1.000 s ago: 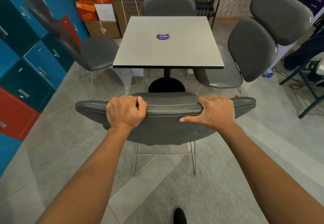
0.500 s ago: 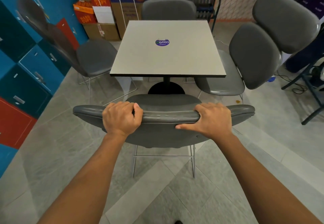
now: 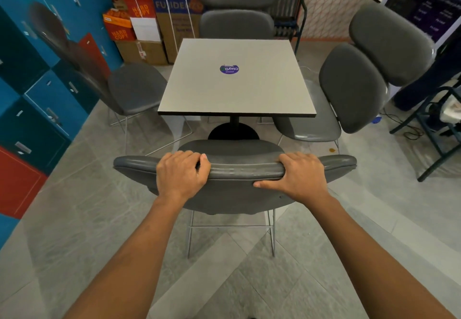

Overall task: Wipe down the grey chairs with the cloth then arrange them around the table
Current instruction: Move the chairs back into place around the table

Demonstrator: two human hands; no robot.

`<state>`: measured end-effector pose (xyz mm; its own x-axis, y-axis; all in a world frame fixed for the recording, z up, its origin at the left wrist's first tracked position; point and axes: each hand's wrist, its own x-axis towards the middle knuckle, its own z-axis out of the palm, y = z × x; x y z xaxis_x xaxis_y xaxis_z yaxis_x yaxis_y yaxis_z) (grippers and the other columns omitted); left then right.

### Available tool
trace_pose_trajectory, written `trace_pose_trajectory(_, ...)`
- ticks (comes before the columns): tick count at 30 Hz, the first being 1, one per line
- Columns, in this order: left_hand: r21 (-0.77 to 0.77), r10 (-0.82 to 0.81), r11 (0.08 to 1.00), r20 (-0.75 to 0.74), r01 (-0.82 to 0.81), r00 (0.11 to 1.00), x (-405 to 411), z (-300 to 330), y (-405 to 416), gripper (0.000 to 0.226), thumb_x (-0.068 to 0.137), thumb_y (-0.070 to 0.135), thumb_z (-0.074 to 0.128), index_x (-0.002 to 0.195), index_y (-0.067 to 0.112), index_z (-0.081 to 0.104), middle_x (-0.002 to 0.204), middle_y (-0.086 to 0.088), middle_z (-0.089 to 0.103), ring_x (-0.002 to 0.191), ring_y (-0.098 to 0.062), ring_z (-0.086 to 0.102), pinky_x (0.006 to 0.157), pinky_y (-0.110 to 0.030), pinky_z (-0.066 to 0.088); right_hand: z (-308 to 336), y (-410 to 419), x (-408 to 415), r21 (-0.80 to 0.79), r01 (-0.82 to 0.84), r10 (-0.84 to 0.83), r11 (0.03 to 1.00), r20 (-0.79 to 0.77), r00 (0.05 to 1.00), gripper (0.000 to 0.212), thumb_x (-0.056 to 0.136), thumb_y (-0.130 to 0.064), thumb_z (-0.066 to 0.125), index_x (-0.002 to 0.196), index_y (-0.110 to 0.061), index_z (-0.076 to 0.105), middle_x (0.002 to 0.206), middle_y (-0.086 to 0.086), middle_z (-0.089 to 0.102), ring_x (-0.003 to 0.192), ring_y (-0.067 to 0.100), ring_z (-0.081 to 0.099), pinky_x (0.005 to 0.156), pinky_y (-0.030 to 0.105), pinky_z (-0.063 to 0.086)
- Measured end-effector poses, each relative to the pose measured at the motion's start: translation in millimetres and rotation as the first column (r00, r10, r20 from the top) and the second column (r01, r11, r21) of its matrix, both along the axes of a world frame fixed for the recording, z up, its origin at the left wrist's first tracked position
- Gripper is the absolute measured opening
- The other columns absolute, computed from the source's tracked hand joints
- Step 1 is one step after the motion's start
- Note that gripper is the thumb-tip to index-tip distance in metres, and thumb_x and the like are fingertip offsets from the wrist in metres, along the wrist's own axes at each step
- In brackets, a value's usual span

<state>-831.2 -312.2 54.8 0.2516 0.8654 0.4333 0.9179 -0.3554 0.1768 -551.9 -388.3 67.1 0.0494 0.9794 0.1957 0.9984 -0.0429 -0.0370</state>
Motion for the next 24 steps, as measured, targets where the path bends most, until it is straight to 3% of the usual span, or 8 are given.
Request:
trace_pose_trajectory(3,-0.053,-0.100,0.994,0.006,0.100,0.995,-11.3,1.8,-3.3,0.049,0.105,0.043,0.037,0.076,0.022,0.071,0.073,0.007,0.068,0.070,-0.014,0.061,0.079,-0.038,0.045,7.7,-0.4,-8.6,-0.158,0.036,-0.038,0.987,-0.011,0.999,0.098,0.061,-0.105,0.021,0.105,-0.029,0.064,0.106,-0.007,0.067,0.102,0.017,0.061,0.099,0.040,0.041)
trace_pose_trajectory(6,-0.064,-0.182,0.981,-0.002,0.181,0.983,-27.7,1.1,-4.1,0.044,0.107,0.047,0.034,0.097,0.030,0.074,0.094,0.012,0.074,0.088,-0.011,0.065,0.089,-0.037,0.039,15.5,-3.3,-27.3,-0.296,0.065,-0.070,0.953,-0.005,0.998,0.103,0.064,-0.097,0.015,0.136,-0.034,0.052,0.135,-0.004,0.058,0.126,0.021,0.050,0.114,0.046,0.028)
trace_pose_trajectory(9,-0.094,-0.241,0.966,0.025,0.242,0.970,-55.7,-1.8,-1.8,0.039,0.106,0.051,0.034,0.116,0.036,0.068,0.116,0.017,0.070,0.108,-0.008,0.061,0.099,-0.038,0.037,20.6,-5.6,-68.9,-0.337,0.071,-0.074,0.939,0.005,0.997,0.098,0.070,-0.094,0.027,0.147,-0.035,0.038,0.145,-0.002,0.047,0.138,0.024,0.039,0.121,0.054,0.017)
trace_pose_trajectory(11,-0.114,-0.257,0.959,0.043,0.260,0.966,-81.4,-4.5,0.2,0.041,0.107,0.052,0.033,0.128,0.036,0.063,0.128,0.015,0.065,0.121,-0.010,0.056,0.110,-0.040,0.034,23.2,-0.4,-106.0,-0.348,0.057,-0.071,0.936,-0.028,0.997,0.088,0.080,-0.087,0.042,0.151,-0.035,0.034,0.147,-0.003,0.044,0.141,0.023,0.035,0.123,0.056,0.012)
trace_pose_trajectory(16,-0.223,-0.180,0.954,0.117,0.202,0.977,-162.3,-4.9,9.0,0.052,0.104,0.057,0.029,0.146,0.035,0.051,0.152,0.010,0.050,0.145,-0.018,0.039,0.117,-0.044,0.029,27.8,27.6,-202.4,-0.299,-0.057,-0.017,0.952,-0.237,0.971,0.074,0.089,-0.075,0.047,0.151,-0.036,0.035,0.144,-0.008,0.044,0.138,0.018,0.041,0.123,0.053,0.016)
trace_pose_trajectory(21,-0.333,-0.070,0.936,0.142,0.114,0.987,-254.2,-16.1,22.9,0.057,0.103,0.053,0.042,0.157,0.036,0.033,0.166,0.009,0.028,0.153,-0.020,0.024,0.120,-0.043,0.026,30.6,68.9,-293.5,-0.262,-0.208,0.107,0.942,-0.353,0.929,0.075,0.083,-0.080,0.038,0.145,-0.039,0.042,0.139,-0.009,0.045,0.130,0.018,0.047,0.117,0.051,0.029)
trace_pose_trajectory(24,-0.346,-0.001,0.936,0.160,0.057,0.987,-296.5,-15.1,31.5,0.060,0.102,0.046,0.052,0.157,0.033,0.032,0.167,0.008,0.025,0.153,-0.022,0.025,0.120,-0.045,0.030,30.0,93.4,-340.1,-0.249,-0.271,0.159,0.930,-0.392,0.906,0.076,0.082,-0.079,0.038,0.145,-0.038,0.044,0.140,-0.008,0.046,0.130,0.020,0.046,0.114,0.047,0.033)
